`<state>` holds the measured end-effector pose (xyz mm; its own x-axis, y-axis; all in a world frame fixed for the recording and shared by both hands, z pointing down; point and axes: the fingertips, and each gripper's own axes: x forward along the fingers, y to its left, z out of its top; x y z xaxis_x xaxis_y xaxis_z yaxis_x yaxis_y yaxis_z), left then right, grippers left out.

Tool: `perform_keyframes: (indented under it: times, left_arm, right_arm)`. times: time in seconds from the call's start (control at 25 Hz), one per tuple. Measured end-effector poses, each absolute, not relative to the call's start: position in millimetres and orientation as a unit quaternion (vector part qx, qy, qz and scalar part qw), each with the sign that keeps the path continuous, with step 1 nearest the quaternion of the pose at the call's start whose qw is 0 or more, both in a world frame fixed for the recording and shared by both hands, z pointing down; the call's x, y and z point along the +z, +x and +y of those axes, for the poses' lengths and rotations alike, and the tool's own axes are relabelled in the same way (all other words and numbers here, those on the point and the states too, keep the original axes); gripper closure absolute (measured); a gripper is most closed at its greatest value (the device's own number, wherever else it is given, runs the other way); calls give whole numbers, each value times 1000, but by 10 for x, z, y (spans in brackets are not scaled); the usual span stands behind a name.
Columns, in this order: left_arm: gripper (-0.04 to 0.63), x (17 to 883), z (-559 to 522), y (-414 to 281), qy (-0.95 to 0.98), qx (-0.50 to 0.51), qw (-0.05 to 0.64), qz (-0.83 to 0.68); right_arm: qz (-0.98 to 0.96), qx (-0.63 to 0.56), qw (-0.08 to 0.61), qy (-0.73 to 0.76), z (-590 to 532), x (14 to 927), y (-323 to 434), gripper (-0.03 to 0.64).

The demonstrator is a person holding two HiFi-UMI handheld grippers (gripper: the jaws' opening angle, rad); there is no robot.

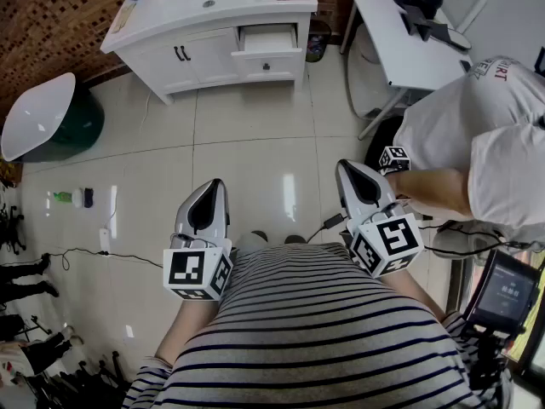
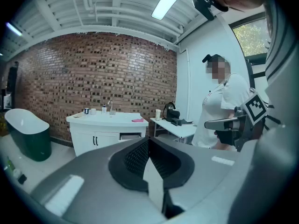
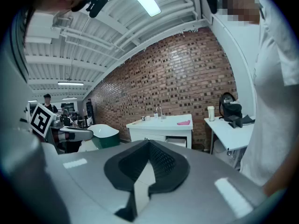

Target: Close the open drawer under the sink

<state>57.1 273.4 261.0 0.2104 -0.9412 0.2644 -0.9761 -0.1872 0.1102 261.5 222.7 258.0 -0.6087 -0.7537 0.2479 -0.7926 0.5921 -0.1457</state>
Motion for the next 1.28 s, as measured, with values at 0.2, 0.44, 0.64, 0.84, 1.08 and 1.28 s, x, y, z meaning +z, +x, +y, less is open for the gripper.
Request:
perform_keyframes:
  times: [0.2, 0.44, 0.64, 0.84, 1.08, 1.28]
  left_arm:
    - [580, 2623, 2529, 534, 770, 67, 132, -620]
    - [580, 2793, 1903, 427, 782, 65, 134, -606]
    - [580, 3063, 951, 170, 794, 66, 141, -587]
    - [580, 3111, -249, -228, 816, 79, 158, -550]
    - [580, 3144, -1478, -669, 834, 93, 163, -520]
    - [580, 3250, -1985, -805, 833, 99, 184, -513]
  right_arm:
    - [-885, 125, 81, 441, 2064, 2597, 2651, 617]
    - [-880, 126, 95, 448, 1474, 2780, 2512, 617]
    - [-871, 133, 107, 460, 545, 3050, 2222, 617]
    - [-861, 156, 104, 472, -525, 3115, 1721, 617]
    - [-853, 178, 105, 480, -1658, 3303, 1269, 617]
    - [-849, 221, 144, 458, -2045, 3824, 1100, 617]
